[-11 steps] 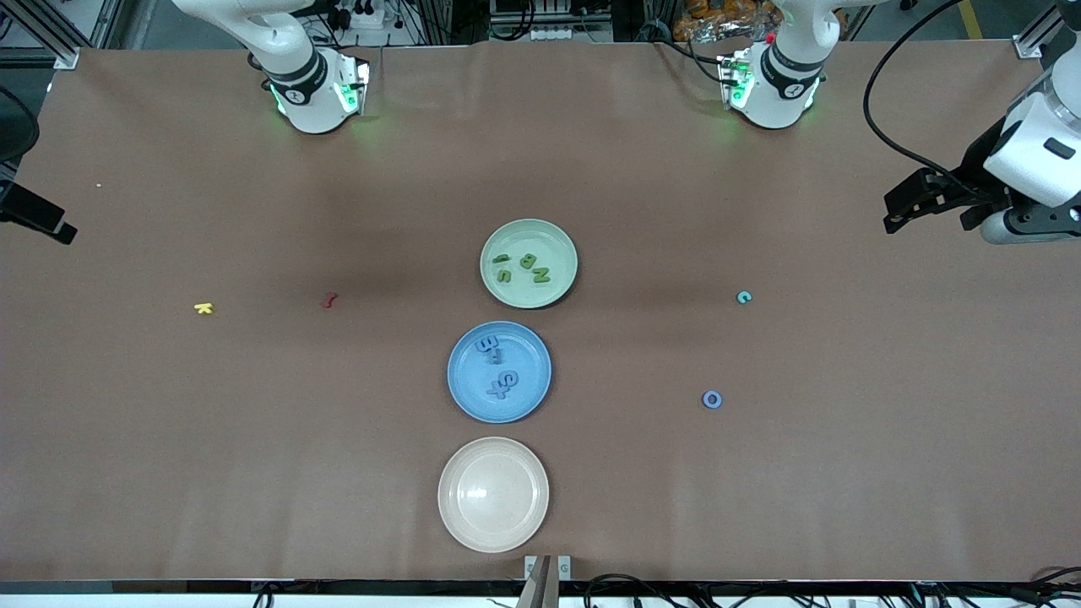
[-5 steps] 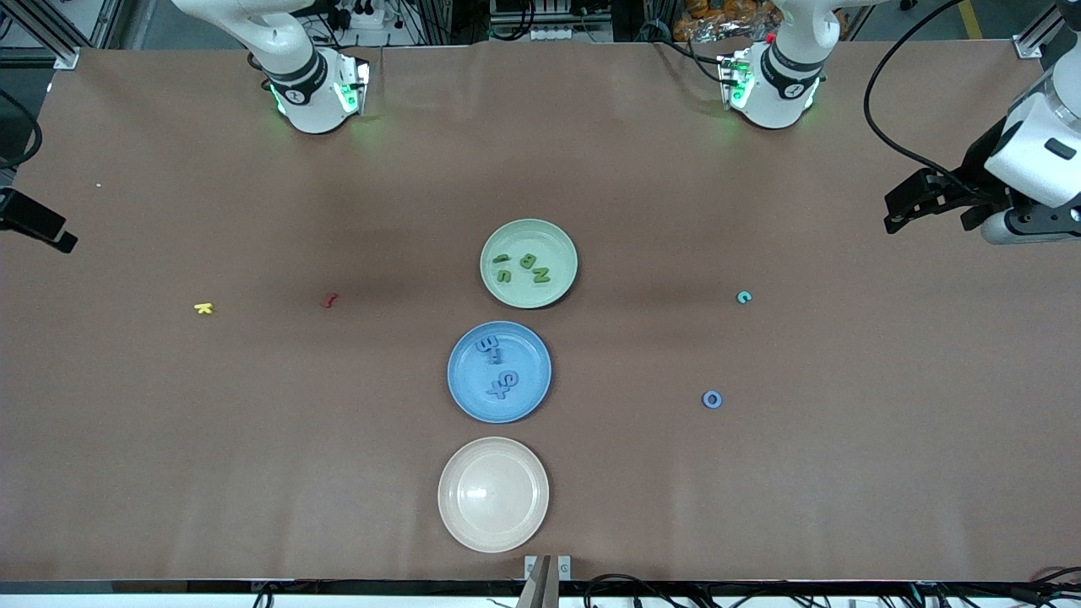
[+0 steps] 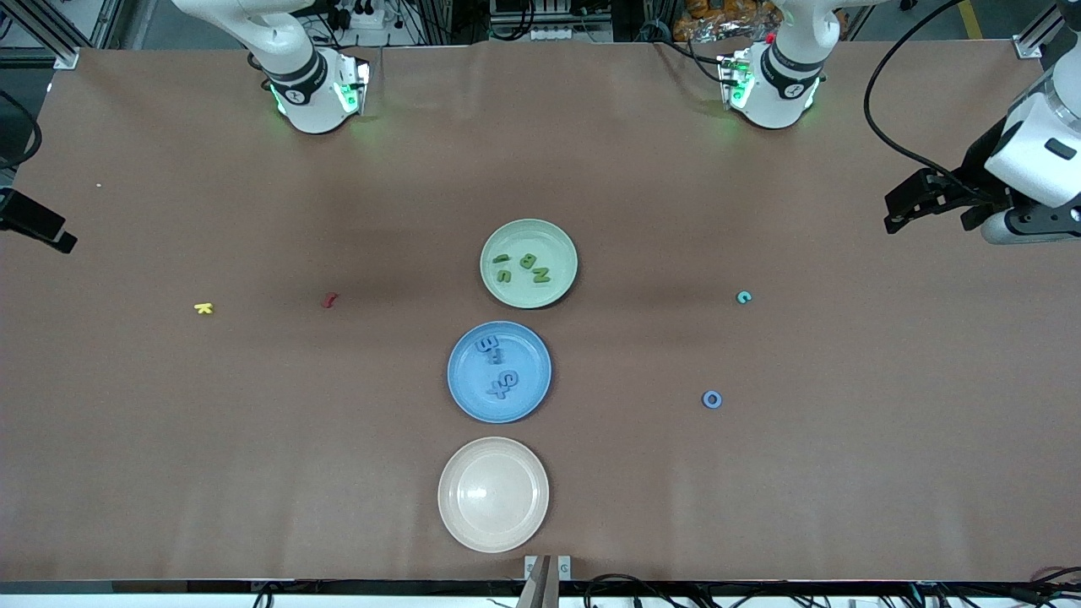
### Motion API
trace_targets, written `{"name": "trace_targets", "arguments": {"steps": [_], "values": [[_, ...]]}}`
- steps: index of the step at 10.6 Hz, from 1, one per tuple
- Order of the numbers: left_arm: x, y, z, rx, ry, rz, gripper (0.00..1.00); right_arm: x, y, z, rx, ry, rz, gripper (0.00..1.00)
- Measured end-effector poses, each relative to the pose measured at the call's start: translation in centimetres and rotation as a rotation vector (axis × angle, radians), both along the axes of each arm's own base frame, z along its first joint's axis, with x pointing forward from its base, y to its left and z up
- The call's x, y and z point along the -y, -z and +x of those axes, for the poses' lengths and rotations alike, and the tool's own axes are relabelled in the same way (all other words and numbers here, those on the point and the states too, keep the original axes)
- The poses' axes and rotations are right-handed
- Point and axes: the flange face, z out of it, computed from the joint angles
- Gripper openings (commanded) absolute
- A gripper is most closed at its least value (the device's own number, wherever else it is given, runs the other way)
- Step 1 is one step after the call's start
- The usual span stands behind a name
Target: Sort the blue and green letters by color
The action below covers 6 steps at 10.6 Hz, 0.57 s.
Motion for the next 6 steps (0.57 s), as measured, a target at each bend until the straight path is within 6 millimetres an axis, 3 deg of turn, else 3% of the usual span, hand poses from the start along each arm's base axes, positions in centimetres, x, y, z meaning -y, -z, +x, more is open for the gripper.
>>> {"name": "trace_targets", "arguments": {"steps": [6], "values": [[-0.24,0.13,0.03,-0.001,-0.001,0.02,1.0,-0.09,-0.01,0.01,0.0,-0.002,0.0,1.0]]}}
